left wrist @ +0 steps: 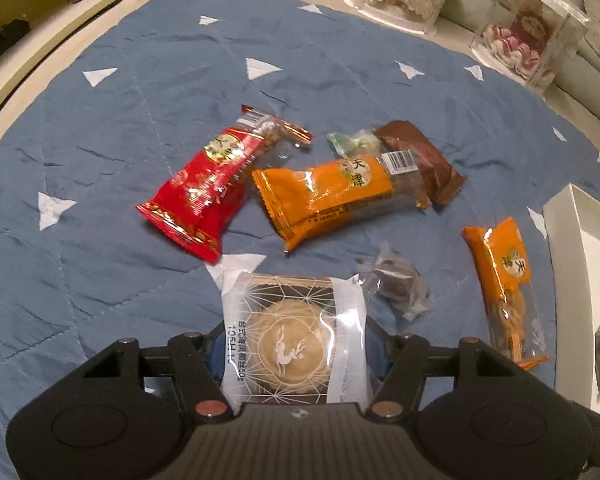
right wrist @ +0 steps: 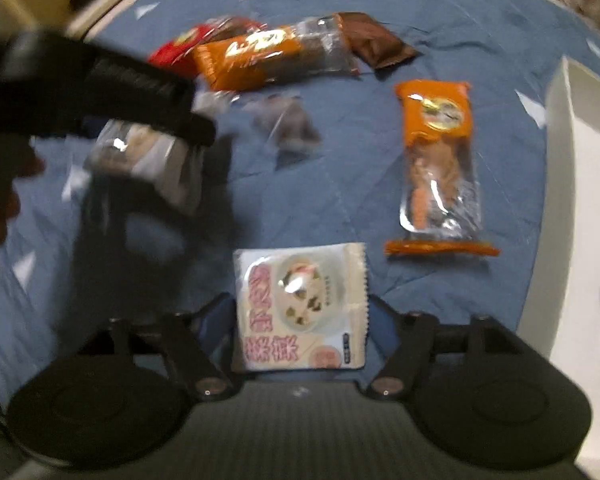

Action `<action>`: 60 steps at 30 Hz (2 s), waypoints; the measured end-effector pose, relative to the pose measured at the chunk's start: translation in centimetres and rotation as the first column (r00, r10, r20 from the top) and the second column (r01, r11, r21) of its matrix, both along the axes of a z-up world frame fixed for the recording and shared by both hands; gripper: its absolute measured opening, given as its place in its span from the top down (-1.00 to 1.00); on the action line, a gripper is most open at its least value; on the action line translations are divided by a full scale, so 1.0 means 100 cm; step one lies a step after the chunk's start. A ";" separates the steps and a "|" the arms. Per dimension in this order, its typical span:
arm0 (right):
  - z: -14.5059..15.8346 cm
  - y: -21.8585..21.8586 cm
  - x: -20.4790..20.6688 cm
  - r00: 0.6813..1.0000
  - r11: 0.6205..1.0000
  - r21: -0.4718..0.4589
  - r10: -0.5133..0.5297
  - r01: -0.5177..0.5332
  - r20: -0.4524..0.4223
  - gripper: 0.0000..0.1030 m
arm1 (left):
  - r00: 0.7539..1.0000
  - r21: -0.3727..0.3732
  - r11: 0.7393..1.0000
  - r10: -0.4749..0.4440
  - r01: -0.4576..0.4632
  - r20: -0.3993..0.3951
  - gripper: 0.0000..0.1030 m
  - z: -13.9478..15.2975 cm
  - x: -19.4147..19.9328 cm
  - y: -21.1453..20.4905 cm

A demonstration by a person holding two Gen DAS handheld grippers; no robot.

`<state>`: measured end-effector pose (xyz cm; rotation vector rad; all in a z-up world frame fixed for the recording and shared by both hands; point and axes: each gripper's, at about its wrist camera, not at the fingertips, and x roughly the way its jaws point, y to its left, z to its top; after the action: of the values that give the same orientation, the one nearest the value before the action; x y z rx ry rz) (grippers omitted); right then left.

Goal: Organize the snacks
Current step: 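Carry the mooncake packet with the left tool while the right carries the cookie packet into the box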

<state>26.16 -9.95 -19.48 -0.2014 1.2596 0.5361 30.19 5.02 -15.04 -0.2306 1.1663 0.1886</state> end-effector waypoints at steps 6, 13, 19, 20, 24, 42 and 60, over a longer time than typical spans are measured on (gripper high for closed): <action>-0.002 0.016 -0.002 1.000 0.998 -0.067 0.021 -0.020 0.011 -0.62 | 0.998 0.021 0.999 -0.038 0.039 -0.040 -0.25 -0.008 0.001 -0.008; 0.009 0.008 0.007 0.999 0.998 -0.054 -0.022 0.025 0.041 -0.27 | 0.999 0.014 0.999 -0.032 0.032 0.005 -0.25 0.006 -0.005 -0.006; 0.042 -0.012 0.003 0.984 0.995 0.012 -0.104 0.104 0.148 -0.25 | 0.996 0.008 0.998 -0.062 0.061 0.070 -0.25 0.032 -0.019 -0.015; 0.049 -0.016 0.002 0.978 0.992 0.026 -0.125 0.123 0.167 -0.25 | 0.995 0.008 0.998 -0.066 0.065 0.080 -0.25 0.037 -0.022 -0.016; 0.072 -0.035 -0.001 0.952 0.979 0.074 -0.202 0.190 0.230 -0.25 | 0.989 0.006 0.997 -0.080 0.080 0.123 -0.25 0.054 -0.036 -0.018; 0.133 -0.106 -0.032 0.846 0.925 0.210 -0.376 0.317 0.379 -0.26 | 0.944 0.020 0.986 -0.163 0.164 0.286 -0.25 0.108 -0.067 -0.048; 0.116 -0.246 -0.045 0.715 0.802 0.195 -0.593 0.565 0.371 -0.27 | 0.909 -0.109 0.932 -0.303 0.345 0.285 -0.25 0.084 -0.030 -0.173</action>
<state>21.71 -34.59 -7.85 0.1430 0.8128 -0.0251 27.23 -12.29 -6.64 -0.1900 0.9366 -0.2255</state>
